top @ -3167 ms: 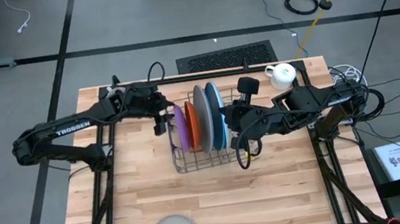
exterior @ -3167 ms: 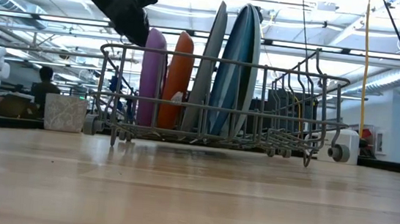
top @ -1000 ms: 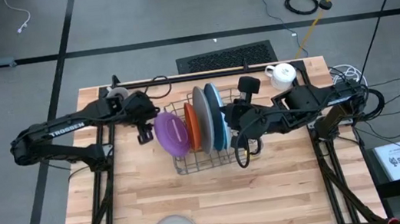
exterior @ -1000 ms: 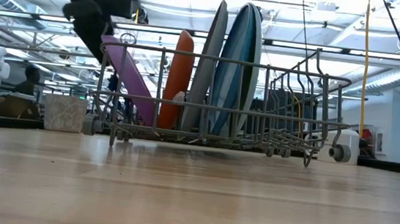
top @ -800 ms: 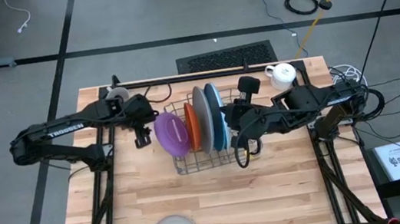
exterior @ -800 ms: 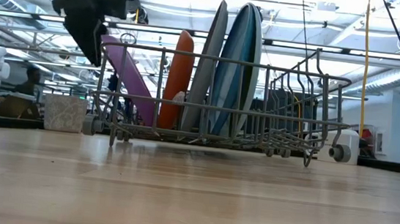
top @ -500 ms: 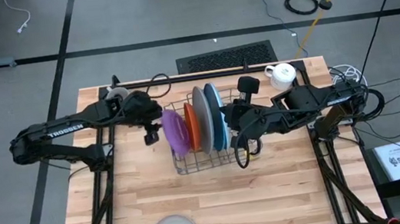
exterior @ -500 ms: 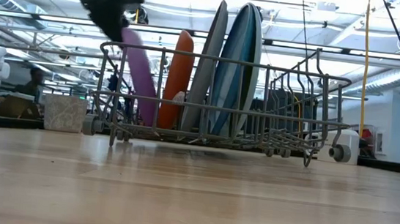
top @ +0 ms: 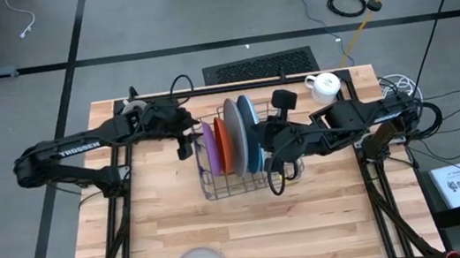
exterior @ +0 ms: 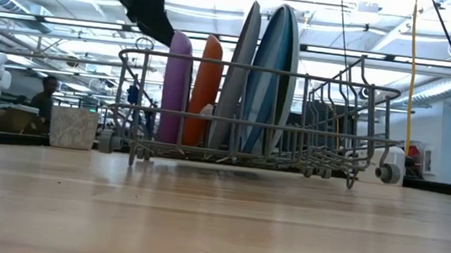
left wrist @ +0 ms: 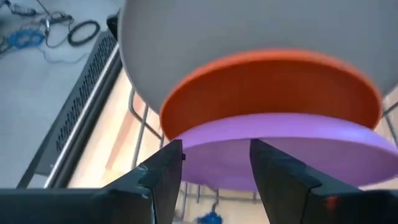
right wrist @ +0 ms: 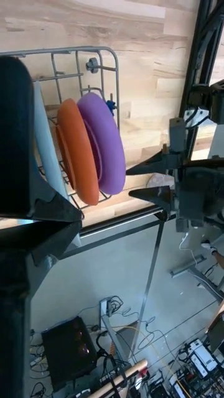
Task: Sort dishes
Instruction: Put the purple plate in the dish rack, then put the white plate in the dish rack
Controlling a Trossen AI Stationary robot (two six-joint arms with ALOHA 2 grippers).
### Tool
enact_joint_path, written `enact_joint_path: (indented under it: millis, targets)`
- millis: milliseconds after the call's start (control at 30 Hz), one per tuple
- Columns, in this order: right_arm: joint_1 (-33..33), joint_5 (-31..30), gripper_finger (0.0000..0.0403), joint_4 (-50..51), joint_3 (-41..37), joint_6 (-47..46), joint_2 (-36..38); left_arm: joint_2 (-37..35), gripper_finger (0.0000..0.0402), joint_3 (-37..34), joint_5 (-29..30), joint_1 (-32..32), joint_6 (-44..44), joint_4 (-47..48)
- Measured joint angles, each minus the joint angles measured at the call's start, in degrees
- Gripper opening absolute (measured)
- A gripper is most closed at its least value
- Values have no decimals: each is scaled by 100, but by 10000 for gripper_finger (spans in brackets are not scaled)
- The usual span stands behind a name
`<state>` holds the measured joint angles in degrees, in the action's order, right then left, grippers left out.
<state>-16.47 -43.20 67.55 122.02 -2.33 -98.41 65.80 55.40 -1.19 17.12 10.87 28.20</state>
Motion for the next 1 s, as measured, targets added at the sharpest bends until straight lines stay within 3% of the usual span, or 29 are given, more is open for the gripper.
enact_joint_path:
  millis: [433, 733, 867, 1000]
  targets:
    - [-2, 0, 0, 13, 0, -3, 0, -39, 190, -4, 87, -27, -8, 254]
    - [-2, 0, 0, 91, 0, -4, 0, -261, 190, 25, 214, -39, -9, 1155]
    - [-2, -1, 0, 158, 0, 1, 0, -373, 190, 450, 212, -92, -261, 1961]
    - [-2, -4, 0, 158, 0, 132, 0, -406, 190, 745, -424, -374, -720, 2578]
